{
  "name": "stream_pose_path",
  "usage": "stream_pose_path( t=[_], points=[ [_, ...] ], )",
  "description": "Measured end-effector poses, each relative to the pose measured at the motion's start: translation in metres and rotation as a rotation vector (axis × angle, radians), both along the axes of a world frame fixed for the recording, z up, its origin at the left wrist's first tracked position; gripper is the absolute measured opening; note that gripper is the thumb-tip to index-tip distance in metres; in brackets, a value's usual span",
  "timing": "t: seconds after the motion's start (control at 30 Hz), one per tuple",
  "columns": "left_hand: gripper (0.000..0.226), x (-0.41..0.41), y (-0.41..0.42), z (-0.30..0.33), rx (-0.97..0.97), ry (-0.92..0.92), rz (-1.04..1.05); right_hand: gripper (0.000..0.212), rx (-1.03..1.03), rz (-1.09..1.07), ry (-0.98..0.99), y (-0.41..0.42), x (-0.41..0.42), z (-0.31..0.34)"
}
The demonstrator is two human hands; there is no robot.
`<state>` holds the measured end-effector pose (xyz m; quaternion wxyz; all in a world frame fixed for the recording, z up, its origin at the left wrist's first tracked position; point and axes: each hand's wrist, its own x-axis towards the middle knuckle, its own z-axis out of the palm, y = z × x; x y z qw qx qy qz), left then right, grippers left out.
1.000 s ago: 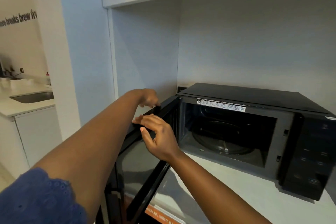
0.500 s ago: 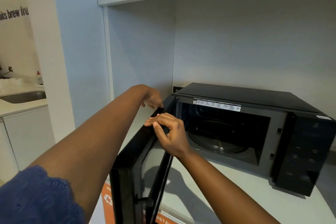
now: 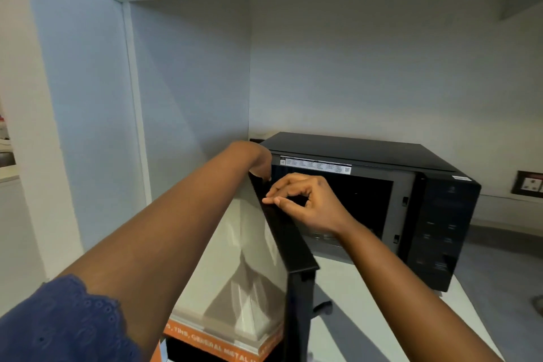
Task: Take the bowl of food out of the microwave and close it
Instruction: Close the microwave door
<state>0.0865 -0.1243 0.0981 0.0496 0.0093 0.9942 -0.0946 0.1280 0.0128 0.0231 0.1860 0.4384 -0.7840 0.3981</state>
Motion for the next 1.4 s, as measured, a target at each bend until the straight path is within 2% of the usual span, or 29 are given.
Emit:
stream_pose_path(
  t=[0.17,0.33,0.47,0.7,0.87,1.07,1.13,1.27,1.4],
  points=[
    [0.042,-0.009,0.024,-0.008,-0.075,0.072,-0.054,0.016,0.157,-0.127,-0.058,0.041,0.001,0.017],
    [0.034,-0.019,0.042,-0.017,-0.058,0.101,-0.073,0.022,0.262,-0.286,-0.149,0.084,-0.002,0.028],
    [0.033,-0.029,0.052,-0.026,-0.037,0.169,-0.079,0.032,0.362,-0.387,-0.151,0.109,-0.007,0.029],
    [0.033,-0.039,0.072,-0.038,-0.061,0.28,-0.04,0.037,0.391,-0.551,-0.036,0.13,-0.027,0.02],
    [0.033,-0.047,0.082,-0.045,-0.068,0.32,-0.022,0.043,0.293,-0.724,0.045,0.149,-0.041,0.006],
    [0.03,-0.057,0.091,-0.054,-0.047,0.356,-0.004,0.043,0.345,-0.771,0.086,0.167,-0.058,-0.012],
    [0.038,-0.06,0.09,-0.057,-0.033,0.4,-0.019,0.044,0.359,-0.768,0.075,0.174,-0.06,-0.013],
    [0.073,-0.067,0.09,-0.064,0.0,0.443,-0.034,0.05,0.338,-0.785,0.016,0.181,-0.065,-0.015],
    [0.088,-0.072,0.09,-0.069,-0.033,0.461,-0.052,0.049,0.387,-0.848,0.096,0.186,-0.075,-0.017]
  ],
)
